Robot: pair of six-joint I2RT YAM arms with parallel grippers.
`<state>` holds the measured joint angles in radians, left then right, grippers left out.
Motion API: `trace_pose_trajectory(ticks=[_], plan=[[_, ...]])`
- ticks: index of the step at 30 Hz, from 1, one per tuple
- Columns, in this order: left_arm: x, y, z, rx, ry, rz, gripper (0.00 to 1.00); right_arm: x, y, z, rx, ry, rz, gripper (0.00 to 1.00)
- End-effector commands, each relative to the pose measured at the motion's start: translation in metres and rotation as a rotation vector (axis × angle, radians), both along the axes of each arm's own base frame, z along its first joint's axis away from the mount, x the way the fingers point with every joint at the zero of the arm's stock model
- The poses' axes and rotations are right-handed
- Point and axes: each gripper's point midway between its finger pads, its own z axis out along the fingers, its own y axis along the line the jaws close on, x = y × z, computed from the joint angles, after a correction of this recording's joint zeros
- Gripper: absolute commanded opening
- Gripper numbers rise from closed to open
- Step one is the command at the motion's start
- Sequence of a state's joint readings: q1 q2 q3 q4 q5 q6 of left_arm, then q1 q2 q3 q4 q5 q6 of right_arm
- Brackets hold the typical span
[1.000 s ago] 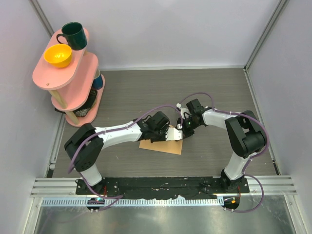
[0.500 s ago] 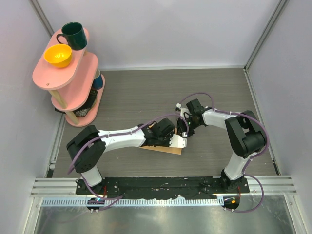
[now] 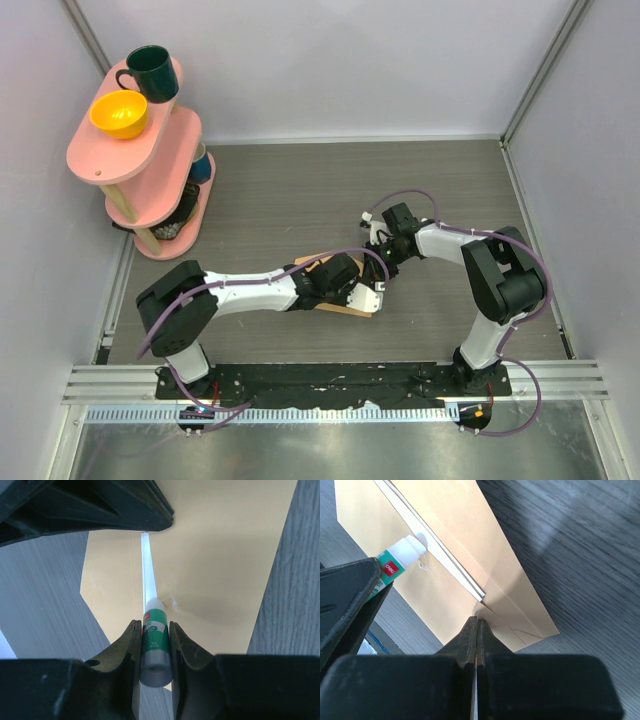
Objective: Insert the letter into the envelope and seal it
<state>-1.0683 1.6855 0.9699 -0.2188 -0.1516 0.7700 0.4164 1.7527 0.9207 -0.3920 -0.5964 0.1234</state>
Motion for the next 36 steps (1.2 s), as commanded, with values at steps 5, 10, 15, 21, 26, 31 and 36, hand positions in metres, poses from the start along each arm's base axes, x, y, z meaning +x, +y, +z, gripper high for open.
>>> trace_pose_trajectory(ticks=[5, 10, 15, 21, 26, 31, 36], plan=[[0.004, -0.01, 0.036, -0.094, -0.06, -0.02, 0.0, -0.006, -0.008, -0.012, -0.055, 0.011, 0.019, 0.01], [-0.003, -0.012, 0.038, -0.104, -0.015, -0.02, 0.0, -0.005, -0.007, -0.012, -0.054, 0.01, 0.018, 0.01], [-0.01, -0.006, 0.032, -0.089, 0.053, 0.015, 0.0, -0.005, -0.007, -0.011, -0.054, 0.01, 0.021, 0.01], [-0.009, 0.002, 0.05, -0.192, 0.271, 0.138, 0.0, -0.006, -0.003, 0.001, -0.015, -0.014, 0.04, 0.01], [-0.021, 0.008, 0.08, -0.338, 0.612, 0.263, 0.0, -0.005, 0.001, 0.012, 0.017, -0.032, 0.059, 0.01], [-0.011, 0.016, 0.116, -0.507, 0.836, 0.365, 0.0, -0.005, 0.007, 0.029, 0.075, -0.06, 0.079, 0.05], [-0.006, 0.025, 0.142, -0.622, 1.02, 0.466, 0.0, -0.006, 0.016, 0.058, 0.154, -0.121, 0.128, 0.23]])
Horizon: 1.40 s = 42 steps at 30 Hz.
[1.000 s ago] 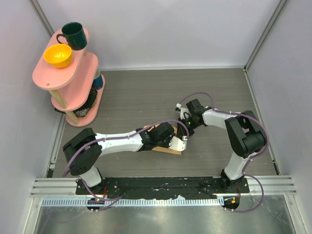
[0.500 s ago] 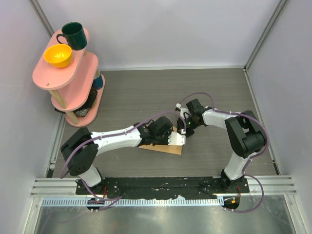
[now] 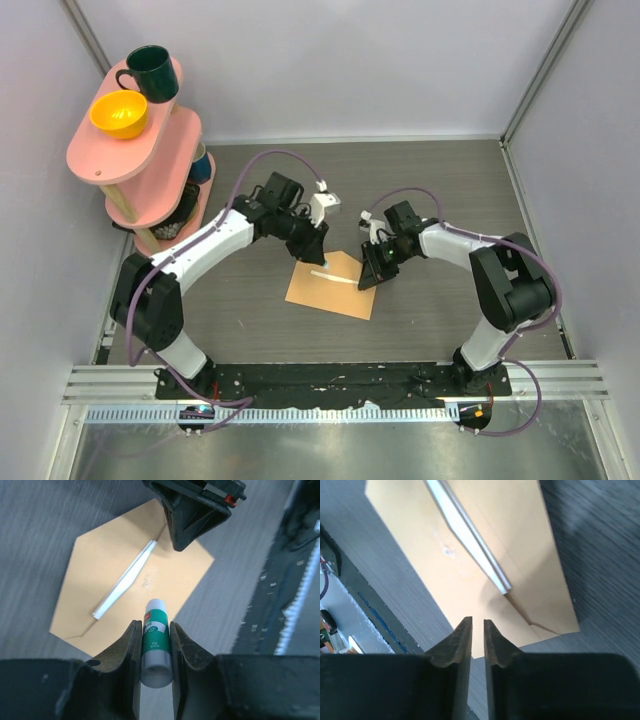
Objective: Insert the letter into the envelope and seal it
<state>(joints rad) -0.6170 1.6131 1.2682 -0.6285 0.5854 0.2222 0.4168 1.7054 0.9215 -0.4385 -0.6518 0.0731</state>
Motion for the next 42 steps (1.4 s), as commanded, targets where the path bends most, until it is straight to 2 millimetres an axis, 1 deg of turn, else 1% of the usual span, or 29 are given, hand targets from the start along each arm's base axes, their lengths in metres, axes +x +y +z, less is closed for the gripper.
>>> trace_pose_trajectory(ticks=[1, 2, 3, 4, 5, 6, 7, 8, 9, 10, 11, 13, 14, 15, 17, 18, 19, 20, 21, 23, 25, 27, 31, 34, 39, 42], plan=[[-0.021, -0.001, 0.051, -0.183, 0.231, 0.047, 0.0, 0.003, 0.015, 0.048, 0.126, -0.122, 0.083, 0.27], [-0.025, -0.001, 0.055, -0.208, 0.262, 0.042, 0.0, 0.003, 0.016, 0.061, 0.146, -0.161, 0.095, 0.34], [-0.026, 0.001, 0.056, -0.212, 0.284, 0.054, 0.0, 0.002, 0.015, 0.068, 0.154, -0.167, 0.097, 0.39], [-0.028, 0.002, 0.061, -0.223, 0.307, 0.074, 0.0, 0.002, 0.016, 0.077, 0.172, -0.221, 0.142, 0.44], [-0.029, 0.003, 0.063, -0.234, 0.323, 0.084, 0.0, 0.001, 0.015, 0.089, 0.185, -0.272, 0.163, 0.52], [-0.032, 0.004, 0.061, -0.235, 0.358, 0.105, 0.0, -0.003, 0.013, 0.097, 0.185, -0.292, 0.182, 0.55], [-0.032, 0.004, 0.067, -0.255, 0.355, 0.115, 0.0, -0.004, 0.01, 0.103, 0.185, -0.347, 0.223, 0.59], [-0.033, 0.004, 0.067, -0.26, 0.368, 0.129, 0.0, -0.004, 0.009, 0.11, 0.186, -0.386, 0.245, 0.63], [-0.035, 0.004, 0.067, -0.267, 0.384, 0.135, 0.0, -0.01, 0.005, 0.124, 0.191, -0.428, 0.264, 0.64], [-0.035, 0.002, 0.072, -0.285, 0.41, 0.162, 0.0, -0.012, 0.004, 0.13, 0.196, -0.477, 0.299, 0.66], [-0.036, 0.001, 0.075, -0.298, 0.428, 0.169, 0.0, -0.012, 0.004, 0.142, 0.208, -0.516, 0.31, 0.72], [-0.038, -0.004, 0.081, -0.334, 0.491, 0.191, 0.0, -0.015, 0.006, 0.164, 0.236, -0.59, 0.33, 0.74], [-0.039, -0.005, 0.083, -0.344, 0.513, 0.201, 0.0, -0.014, 0.009, 0.176, 0.247, -0.63, 0.338, 0.75], [-0.04, -0.007, 0.083, -0.352, 0.534, 0.208, 0.0, -0.018, 0.015, 0.185, 0.259, -0.661, 0.362, 0.75], [-0.038, -0.009, 0.086, -0.365, 0.571, 0.231, 0.0, -0.017, 0.024, 0.198, 0.26, -0.717, 0.386, 0.75], [-0.039, -0.01, 0.086, -0.368, 0.577, 0.233, 0.0, -0.025, 0.033, 0.202, 0.27, -0.736, 0.42, 0.75], [-0.039, -0.011, 0.088, -0.374, 0.581, 0.236, 0.0, -0.029, 0.039, 0.205, 0.27, -0.755, 0.439, 0.75], [-0.039, -0.011, 0.089, -0.376, 0.592, 0.243, 0.0, -0.025, 0.042, 0.206, 0.243, -0.792, 0.443, 0.74], [-0.039, -0.011, 0.09, -0.38, 0.592, 0.246, 0.0, -0.035, 0.052, 0.207, 0.25, -0.802, 0.481, 0.73], [-0.039, -0.011, 0.092, -0.387, 0.602, 0.255, 0.0, -0.036, 0.057, 0.206, 0.235, -0.821, 0.493, 0.71], [-0.04, -0.012, 0.098, -0.408, 0.592, 0.254, 0.0, -0.036, 0.061, 0.204, 0.217, -0.836, 0.497, 0.71], [-0.042, -0.012, 0.1, -0.418, 0.601, 0.253, 0.0, -0.032, 0.064, 0.205, 0.213, -0.854, 0.477, 0.68], [-0.048, -0.014, 0.101, -0.419, 0.607, 0.245, 0.0, -0.026, 0.07, 0.21, 0.216, -0.88, 0.453, 0.64], [-0.049, -0.015, 0.1, -0.418, 0.614, 0.245, 0.0, -0.022, 0.073, 0.209, 0.206, -0.886, 0.446, 0.63], [-0.048, -0.017, 0.104, -0.438, 0.623, 0.254, 0.0, -0.028, 0.08, 0.207, 0.225, -0.878, 0.471, 0.62], [-0.047, -0.018, 0.107, -0.448, 0.632, 0.26, 0.0, -0.029, 0.082, 0.206, 0.229, -0.875, 0.478, 0.51]])
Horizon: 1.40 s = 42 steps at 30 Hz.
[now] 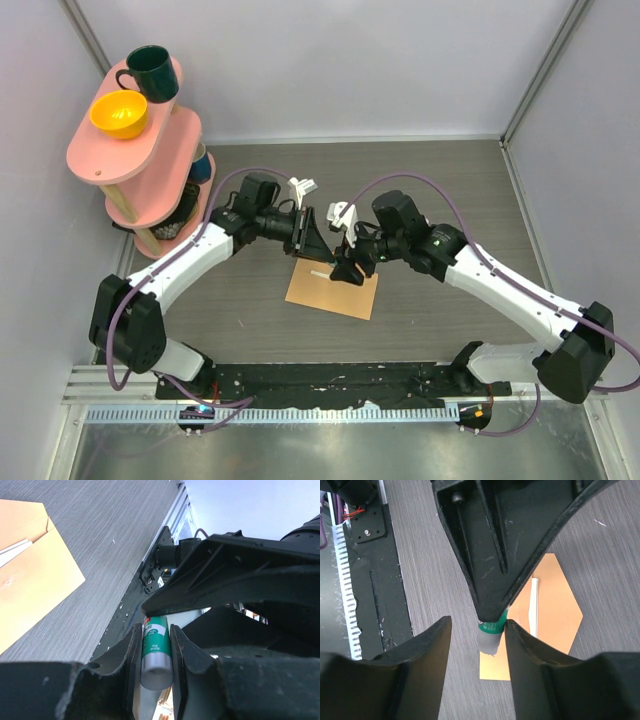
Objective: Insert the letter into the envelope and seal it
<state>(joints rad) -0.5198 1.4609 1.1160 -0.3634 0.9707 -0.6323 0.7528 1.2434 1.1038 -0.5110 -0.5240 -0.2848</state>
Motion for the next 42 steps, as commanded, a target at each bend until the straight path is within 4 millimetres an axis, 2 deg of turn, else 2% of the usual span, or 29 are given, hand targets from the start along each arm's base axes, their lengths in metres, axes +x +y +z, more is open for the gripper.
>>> trace_pose_trajectory(ticks=[1, 8, 9, 13, 15, 18, 19, 20, 22, 23, 24, 25, 26, 27, 28, 29, 30, 31, 32, 34, 40, 42], plan=[[-0.003, -0.004, 0.026, -0.074, -0.041, -0.01, 0.0, 0.006, 0.012, 0.021, 0.055, -0.059, 0.01, 0.44], [-0.001, -0.006, 0.03, -0.1, -0.021, 0.029, 0.0, 0.007, 0.014, 0.017, 0.056, -0.045, 0.006, 0.29], [0.0, -0.006, 0.033, -0.11, -0.029, 0.032, 0.0, 0.007, 0.014, 0.017, 0.053, -0.047, 0.005, 0.29], [-0.002, -0.006, 0.035, -0.122, -0.024, 0.034, 0.0, 0.008, 0.016, 0.017, 0.053, -0.041, 0.004, 0.39], [-0.002, -0.006, 0.036, -0.124, -0.022, 0.032, 0.0, 0.008, 0.016, 0.017, 0.054, -0.04, 0.005, 0.38], [-0.003, -0.006, 0.039, -0.13, -0.029, 0.032, 0.02, 0.008, 0.017, 0.018, 0.055, -0.036, 0.012, 0.09], [-0.003, -0.005, 0.039, -0.13, -0.028, 0.036, 0.04, 0.008, 0.017, 0.019, 0.055, -0.037, 0.01, 0.01], [-0.002, -0.005, 0.041, -0.134, -0.037, 0.041, 0.08, 0.008, 0.017, 0.02, 0.057, -0.037, 0.007, 0.01], [0.001, -0.001, 0.043, -0.141, -0.046, 0.072, 0.24, 0.011, 0.017, 0.023, 0.061, -0.038, -0.01, 0.01], [0.006, 0.001, 0.048, -0.158, -0.071, 0.096, 0.3, 0.012, 0.017, 0.023, 0.064, -0.019, -0.026, 0.01], [0.02, 0.007, 0.049, -0.16, -0.088, 0.159, 0.39, 0.015, 0.015, 0.026, 0.074, -0.014, -0.042, 0.01], [0.025, 0.012, 0.049, -0.165, -0.079, 0.205, 0.43, 0.018, 0.016, 0.028, 0.086, -0.01, -0.056, 0.01], [0.031, 0.017, 0.061, -0.196, -0.135, 0.246, 0.47, 0.022, 0.016, 0.03, 0.096, 0.003, -0.079, 0.01], [0.041, 0.024, 0.064, -0.2, -0.16, 0.304, 0.52, 0.027, 0.014, 0.031, 0.111, 0.039, -0.123, 0.01], [0.053, 0.03, 0.061, -0.185, -0.181, 0.383, 0.54, 0.032, 0.015, 0.034, 0.135, 0.054, -0.151, 0.01], [0.056, 0.035, 0.071, -0.2, -0.222, 0.433, 0.55, 0.034, 0.015, 0.036, 0.153, 0.079, -0.169, 0.01], [0.061, 0.038, 0.073, -0.201, -0.242, 0.473, 0.57, 0.036, 0.016, 0.037, 0.179, 0.138, -0.205, 0.01], [0.069, 0.043, 0.064, -0.187, -0.243, 0.538, 0.58, 0.044, 0.015, 0.038, 0.205, 0.153, -0.235, 0.01], [0.073, 0.044, 0.074, -0.236, -0.256, 0.572, 0.61, 0.047, 0.016, 0.038, 0.218, 0.174, -0.254, 0.01], [0.075, 0.044, 0.073, -0.255, -0.256, 0.609, 0.65, 0.05, 0.019, 0.042, 0.263, 0.234, -0.299, 0.01], [0.091, 0.043, 0.06, -0.217, -0.222, 0.704, 0.68, 0.057, 0.035, 0.054, 0.395, 0.387, -0.376, 0.01], [0.092, 0.041, 0.058, -0.216, -0.208, 0.707, 0.68, 0.055, 0.039, 0.051, 0.407, 0.423, -0.369, 0.01]])
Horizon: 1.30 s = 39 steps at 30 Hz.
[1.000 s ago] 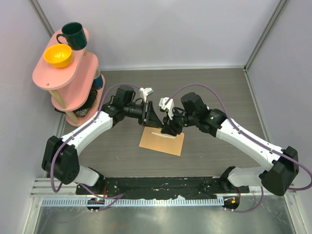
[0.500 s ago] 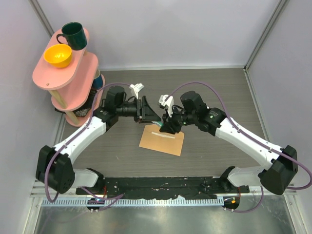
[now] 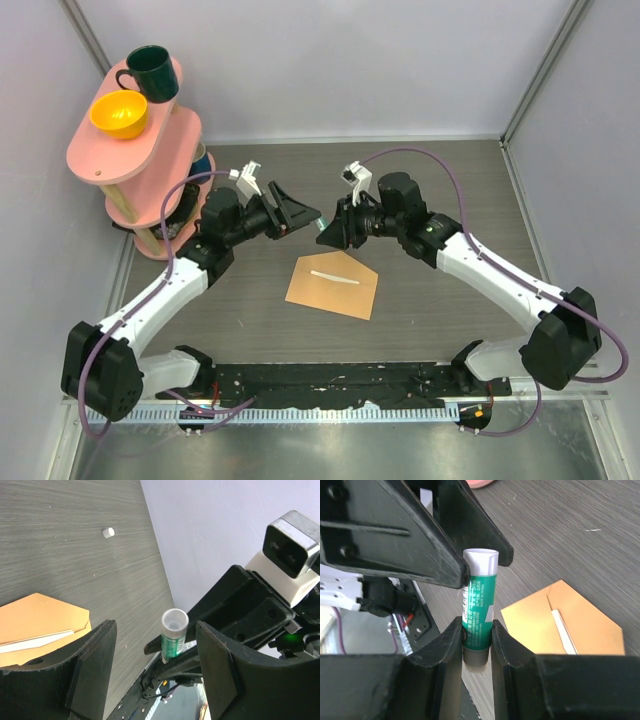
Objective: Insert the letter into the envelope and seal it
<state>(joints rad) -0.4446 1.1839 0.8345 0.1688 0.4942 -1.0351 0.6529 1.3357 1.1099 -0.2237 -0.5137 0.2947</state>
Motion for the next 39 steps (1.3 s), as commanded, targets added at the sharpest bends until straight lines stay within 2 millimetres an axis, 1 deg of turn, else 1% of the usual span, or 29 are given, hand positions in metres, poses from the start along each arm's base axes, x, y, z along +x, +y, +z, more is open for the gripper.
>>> trace_pose_trajectory(ticks=[1, 3, 4, 6, 7, 9, 10, 13, 15, 16, 18, 19, 20, 21, 22, 23, 24, 25, 26, 27, 28, 29, 31, 32, 34, 35, 36, 38, 39], plan=[[0.015, 0.001, 0.013, -0.046, -0.04, 0.076, 0.67, 0.001, 0.019, 0.027, 0.164, 0.061, -0.015, 0.01], [0.012, -0.004, 0.017, -0.061, -0.045, 0.062, 0.63, -0.001, 0.021, 0.02, 0.158, 0.082, -0.011, 0.01], [0.011, -0.006, 0.018, -0.069, -0.056, 0.055, 0.61, 0.0, 0.022, 0.02, 0.167, 0.081, -0.006, 0.01], [0.005, -0.011, 0.013, -0.067, -0.049, 0.036, 0.58, -0.002, 0.025, 0.017, 0.167, 0.094, -0.004, 0.01], [0.003, -0.013, 0.012, -0.067, -0.046, 0.032, 0.54, -0.002, 0.026, 0.018, 0.175, 0.095, 0.001, 0.01], [-0.003, -0.018, 0.007, -0.063, -0.038, 0.012, 0.51, -0.003, 0.028, 0.016, 0.173, 0.108, 0.002, 0.01], [-0.005, -0.021, 0.006, -0.062, -0.035, 0.003, 0.47, 0.0, 0.03, 0.021, 0.19, 0.086, 0.007, 0.01], [-0.011, -0.027, -0.001, -0.056, -0.004, -0.019, 0.42, 0.002, 0.033, 0.024, 0.19, 0.079, 0.018, 0.01], [-0.015, -0.03, -0.006, -0.051, 0.011, -0.031, 0.34, 0.001, 0.036, 0.027, 0.189, 0.064, 0.036, 0.01], [-0.014, -0.03, -0.007, -0.052, 0.02, -0.027, 0.23, -0.001, 0.036, 0.028, 0.19, 0.061, 0.043, 0.01], [-0.014, -0.03, -0.01, -0.047, 0.031, -0.026, 0.09, -0.003, 0.037, 0.026, 0.185, 0.059, 0.057, 0.01], [-0.015, -0.03, -0.012, -0.042, 0.04, -0.029, 0.0, -0.005, 0.037, 0.028, 0.185, 0.054, 0.063, 0.12], [-0.016, -0.028, -0.013, -0.035, 0.046, -0.031, 0.0, -0.005, 0.036, 0.029, 0.184, 0.042, 0.066, 0.23], [-0.018, -0.026, -0.022, -0.01, 0.083, -0.032, 0.0, -0.006, 0.031, 0.021, 0.154, 0.053, 0.064, 0.35], [-0.019, -0.022, -0.027, 0.007, 0.103, -0.036, 0.0, -0.001, 0.024, 0.02, 0.147, 0.056, 0.045, 0.56], [-0.021, -0.02, -0.033, 0.035, 0.108, -0.042, 0.0, 0.004, 0.018, 0.019, 0.141, 0.061, 0.033, 0.61], [-0.025, -0.016, -0.041, 0.056, 0.137, -0.049, 0.0, 0.003, 0.011, 0.013, 0.118, 0.077, 0.051, 0.64], [-0.027, -0.013, -0.048, 0.072, 0.158, -0.05, 0.0, 0.016, -0.003, 0.008, 0.097, 0.078, 0.026, 0.67], [-0.032, -0.011, -0.055, 0.086, 0.183, -0.067, 0.0, 0.024, -0.01, 0.004, 0.072, 0.075, 0.023, 0.68], [-0.037, -0.008, -0.065, 0.111, 0.212, -0.078, 0.0, 0.024, -0.023, -0.013, -0.011, 0.074, 0.038, 0.69], [-0.043, -0.006, -0.076, 0.137, 0.251, -0.088, 0.0, 0.036, -0.039, -0.02, -0.05, 0.067, 0.014, 0.7], [-0.05, -0.004, -0.085, 0.159, 0.292, -0.11, 0.0, 0.033, -0.047, -0.038, -0.116, 0.125, 0.027, 0.7], [-0.059, -0.002, -0.102, 0.167, 0.346, -0.12, 0.0, 0.042, -0.064, -0.059, -0.231, 0.078, 0.06, 0.7], [-0.062, -0.002, -0.104, 0.161, 0.358, -0.125, 0.0, 0.04, -0.07, -0.073, -0.285, 0.114, 0.086, 0.7], [-0.068, -0.001, -0.114, 0.167, 0.395, -0.135, 0.0, 0.044, -0.076, -0.086, -0.341, 0.112, 0.112, 0.7], [-0.071, 0.0, -0.12, 0.18, 0.427, -0.134, 0.0, 0.047, -0.076, -0.089, -0.347, 0.111, 0.115, 0.7], [-0.073, 0.002, -0.125, 0.189, 0.444, -0.133, 0.0, 0.05, -0.075, -0.1, -0.358, 0.125, 0.125, 0.71], [-0.082, 0.008, -0.142, 0.224, 0.512, -0.124, 0.0, 0.059, -0.073, -0.105, -0.371, 0.114, 0.137, 0.71], [-0.085, 0.009, -0.147, 0.237, 0.528, -0.128, 0.0, 0.061, -0.072, -0.118, -0.384, 0.137, 0.154, 0.71]])
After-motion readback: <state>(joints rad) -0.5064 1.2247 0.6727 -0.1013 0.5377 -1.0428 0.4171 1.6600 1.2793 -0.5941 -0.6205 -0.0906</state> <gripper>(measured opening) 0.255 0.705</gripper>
